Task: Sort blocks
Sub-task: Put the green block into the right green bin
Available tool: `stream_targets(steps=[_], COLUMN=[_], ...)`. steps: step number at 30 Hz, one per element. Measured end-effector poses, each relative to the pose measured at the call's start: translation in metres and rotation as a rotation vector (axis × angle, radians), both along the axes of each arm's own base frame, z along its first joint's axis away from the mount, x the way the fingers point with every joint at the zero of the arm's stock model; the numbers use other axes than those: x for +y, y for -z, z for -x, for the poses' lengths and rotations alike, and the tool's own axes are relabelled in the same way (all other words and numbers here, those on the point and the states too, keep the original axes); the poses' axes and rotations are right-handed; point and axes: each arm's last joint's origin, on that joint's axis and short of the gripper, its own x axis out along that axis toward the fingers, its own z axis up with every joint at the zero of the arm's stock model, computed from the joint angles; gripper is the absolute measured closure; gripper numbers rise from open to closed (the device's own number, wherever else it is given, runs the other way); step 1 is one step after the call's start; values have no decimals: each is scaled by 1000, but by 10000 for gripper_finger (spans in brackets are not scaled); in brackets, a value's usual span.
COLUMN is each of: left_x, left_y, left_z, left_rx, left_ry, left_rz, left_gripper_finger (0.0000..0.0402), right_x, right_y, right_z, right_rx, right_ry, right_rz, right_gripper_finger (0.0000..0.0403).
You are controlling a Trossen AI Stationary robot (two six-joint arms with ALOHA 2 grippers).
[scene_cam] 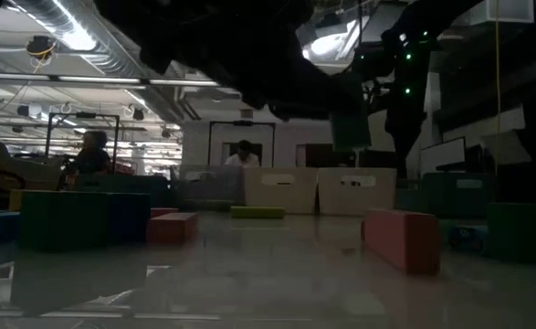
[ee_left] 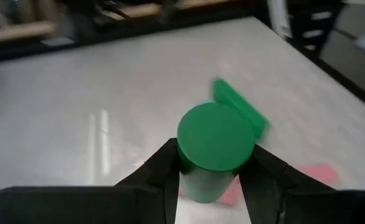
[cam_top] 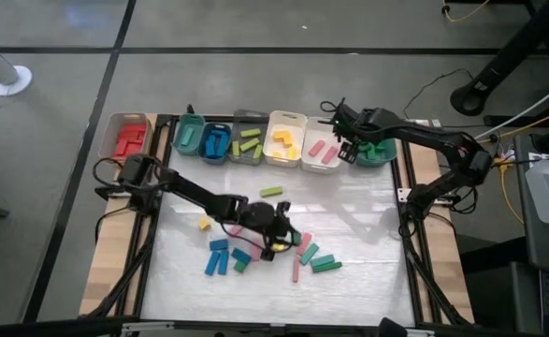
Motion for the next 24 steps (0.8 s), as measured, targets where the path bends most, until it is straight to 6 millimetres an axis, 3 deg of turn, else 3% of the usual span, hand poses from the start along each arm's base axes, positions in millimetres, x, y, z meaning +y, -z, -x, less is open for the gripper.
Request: stream_targets(steps=[4, 14, 19, 24], left_x=[30, 113, 145, 161], left_y=[-8, -27, -34, -38], left_z=[-2, -3, 1, 3], left_rx=[-22, -125, -170, -212], left_ry=[-72, -281, -298, -287], left_rz=[-41, -58, -18, 3], left_gripper_finger=[287, 286, 284, 284], right_x=[10, 62, 82, 94], right_y=[-14, -26, -31, -38], right_z=[3, -18, -37, -53], right_rx=[-97, -313, -411, -523], right_ry=[17, -283, -402, -480], right_rz=[-7, -297, -254, -186], right_gripper_finger=[132, 132, 132, 132])
